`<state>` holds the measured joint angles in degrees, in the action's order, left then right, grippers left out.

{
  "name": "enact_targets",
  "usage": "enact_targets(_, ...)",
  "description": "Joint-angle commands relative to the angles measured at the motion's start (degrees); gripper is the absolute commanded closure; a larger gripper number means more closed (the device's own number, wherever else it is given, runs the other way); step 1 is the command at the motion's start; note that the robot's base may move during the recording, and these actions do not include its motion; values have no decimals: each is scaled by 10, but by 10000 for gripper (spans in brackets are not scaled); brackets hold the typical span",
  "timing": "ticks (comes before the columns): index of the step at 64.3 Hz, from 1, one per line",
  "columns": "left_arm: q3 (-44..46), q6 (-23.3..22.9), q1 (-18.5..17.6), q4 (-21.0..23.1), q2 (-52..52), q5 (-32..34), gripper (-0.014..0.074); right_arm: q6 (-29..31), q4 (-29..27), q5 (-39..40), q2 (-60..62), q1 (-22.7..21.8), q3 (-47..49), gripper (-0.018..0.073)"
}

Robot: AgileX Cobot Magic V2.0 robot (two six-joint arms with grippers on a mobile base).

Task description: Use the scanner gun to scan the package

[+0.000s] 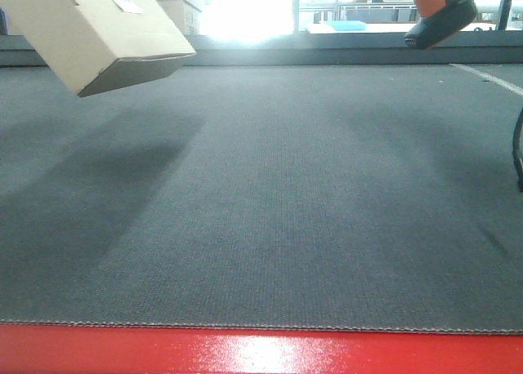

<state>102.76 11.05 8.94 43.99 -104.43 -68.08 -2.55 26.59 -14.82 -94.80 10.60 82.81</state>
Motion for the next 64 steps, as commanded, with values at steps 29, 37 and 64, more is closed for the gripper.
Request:
enact_targets(29, 2, 4, -2, 20, 3, 0, 707, 0, 1, 18, 8, -2, 11, 713)
enact_targets(37, 2, 4, -2, 20, 3, -3, 707, -23, -29, 19, 8, -2, 11, 713)
enact_targets(64, 2, 4, -2, 20, 3, -3, 707, -41, -195, 25, 25, -24, 10, 713)
